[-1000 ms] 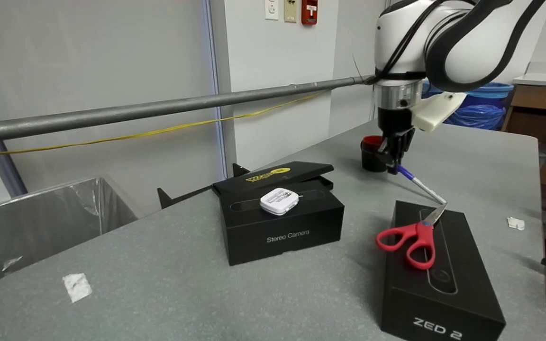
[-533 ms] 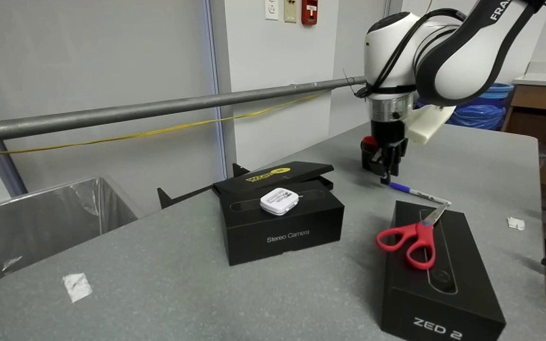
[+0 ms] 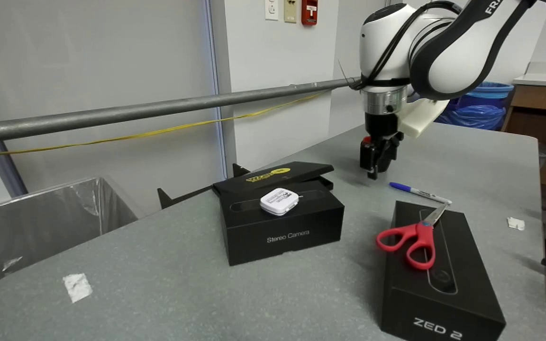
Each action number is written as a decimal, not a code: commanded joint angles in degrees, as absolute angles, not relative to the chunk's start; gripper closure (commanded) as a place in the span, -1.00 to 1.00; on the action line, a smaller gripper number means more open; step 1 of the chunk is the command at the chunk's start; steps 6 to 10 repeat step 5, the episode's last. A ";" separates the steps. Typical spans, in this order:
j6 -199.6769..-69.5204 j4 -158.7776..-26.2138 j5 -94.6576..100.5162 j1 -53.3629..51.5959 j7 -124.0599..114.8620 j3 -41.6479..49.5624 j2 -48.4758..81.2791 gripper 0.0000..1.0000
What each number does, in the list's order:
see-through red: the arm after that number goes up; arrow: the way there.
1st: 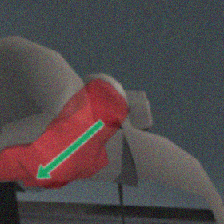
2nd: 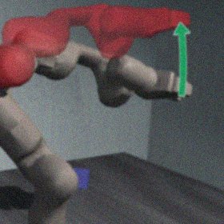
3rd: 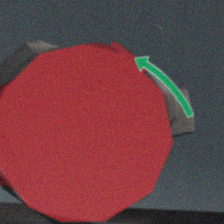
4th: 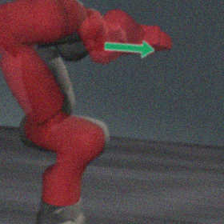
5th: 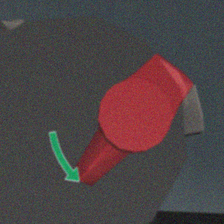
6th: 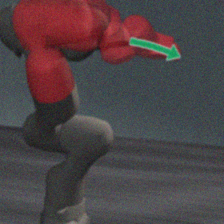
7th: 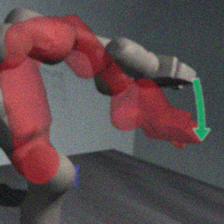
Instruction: Remove the marker from the mug and put it on the table
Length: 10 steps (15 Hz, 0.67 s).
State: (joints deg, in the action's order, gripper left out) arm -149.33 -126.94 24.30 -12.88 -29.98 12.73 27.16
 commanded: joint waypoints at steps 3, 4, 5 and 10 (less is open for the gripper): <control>-148.78 -126.11 24.08 -12.96 -30.12 12.84 27.18 -1.00; -148.68 -126.02 24.09 -12.95 -30.16 12.83 27.18 -1.00; -148.66 -125.99 24.09 -12.95 -30.19 12.83 27.18 -1.00; -148.66 -125.99 24.09 -12.95 -30.19 12.83 27.18 -1.00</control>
